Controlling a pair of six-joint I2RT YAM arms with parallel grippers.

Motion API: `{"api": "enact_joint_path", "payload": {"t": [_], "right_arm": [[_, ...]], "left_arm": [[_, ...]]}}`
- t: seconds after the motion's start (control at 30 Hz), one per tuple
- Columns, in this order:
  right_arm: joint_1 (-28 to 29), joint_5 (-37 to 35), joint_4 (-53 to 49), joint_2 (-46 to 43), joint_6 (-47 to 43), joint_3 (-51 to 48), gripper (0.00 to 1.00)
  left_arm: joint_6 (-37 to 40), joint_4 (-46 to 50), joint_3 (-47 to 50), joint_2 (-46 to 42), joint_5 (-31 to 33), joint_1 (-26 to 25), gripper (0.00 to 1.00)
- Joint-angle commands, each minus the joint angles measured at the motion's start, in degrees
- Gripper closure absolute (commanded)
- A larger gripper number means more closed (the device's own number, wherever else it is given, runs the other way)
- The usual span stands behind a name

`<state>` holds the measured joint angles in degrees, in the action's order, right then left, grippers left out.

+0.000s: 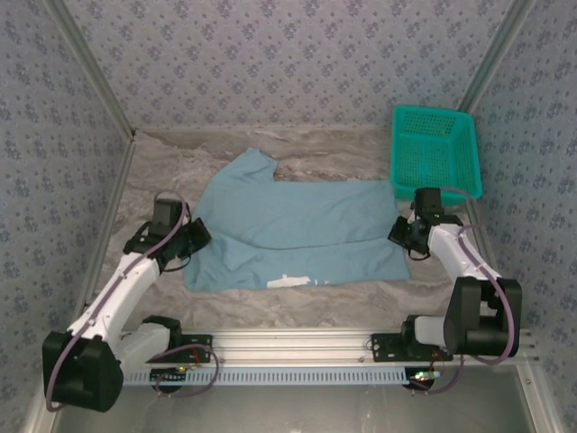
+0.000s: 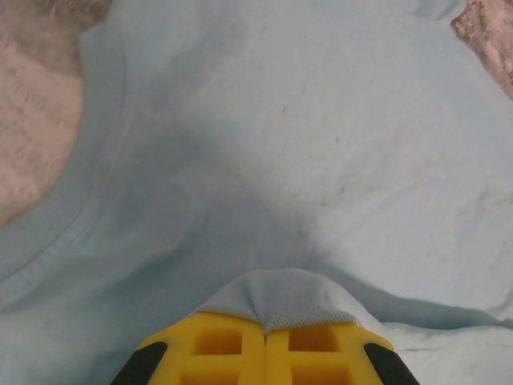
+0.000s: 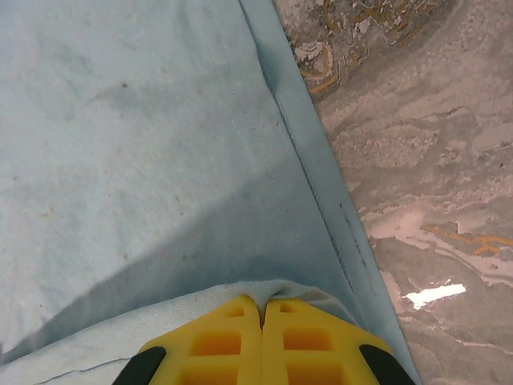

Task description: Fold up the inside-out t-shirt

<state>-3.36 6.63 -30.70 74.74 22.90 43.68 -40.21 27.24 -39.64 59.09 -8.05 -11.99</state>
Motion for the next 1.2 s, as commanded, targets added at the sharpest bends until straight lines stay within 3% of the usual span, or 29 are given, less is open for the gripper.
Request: {"api": "enact_joint_path", "payload": {"t": [0.0,0.17,0.3,0.43,0.53,0.63,0.7,0.8,0.9,1.03,1.17], "right_arm": [[-0.5,-1.4,0.9,2.2,-0.7,1.0,0.93],[-0.5,-1.7,4.7,6.7,-0.6,2.4,0.87],[-0.5,-2.3,5.1,8.0,-1.2,4.3,0.76],[0.1,-7.1,4.4,4.7,-2.6,5.4,0.6],[3.2,-7.4,5.9,-0.6,-3.9,4.3,0.53],[13.4,-1.7,11.0,-4.4,-8.5,3.1,0.52],[23.7,0.6,14.7,-3.5,-11.0,3.7,0.51],[37.6,3.7,21.6,2.2,-13.4,6.1,0.5],[47.9,4.8,26.9,11.4,-16.8,11.3,0.45],[55.2,6.1,31.1,23.9,-21.1,18.7,0.38],[58.8,6.8,32.9,31.7,-25.1,23.5,0.35]], "left_arm": [[3.0,-3.8,-2.1,3.6,1.6,0.7,1.0],[4.8,-7.5,-3.9,9.4,3.1,1.6,1.0],[5.5,-12.2,-6.6,15.8,2.1,1.7,0.93],[7.1,-11.7,-11.7,23.0,2.7,1.9,0.7],[8.3,-10.0,-14.5,25.0,6.4,2.2,0.51],[9.0,-8.1,-15.1,22.5,10.4,2.3,0.43],[9.2,-6.9,-13.0,18.5,10.3,2.3,0.4],[8.8,-3.6,-7.6,12.2,9.0,2.4,0.37],[7.7,-1.3,-2.7,7.2,8.5,2.9,0.37],[7.4,0.9,0.9,2.6,9.2,5.7,0.36],[7.4,2.3,3.4,-0.2,8.2,8.8,0.35]]}}
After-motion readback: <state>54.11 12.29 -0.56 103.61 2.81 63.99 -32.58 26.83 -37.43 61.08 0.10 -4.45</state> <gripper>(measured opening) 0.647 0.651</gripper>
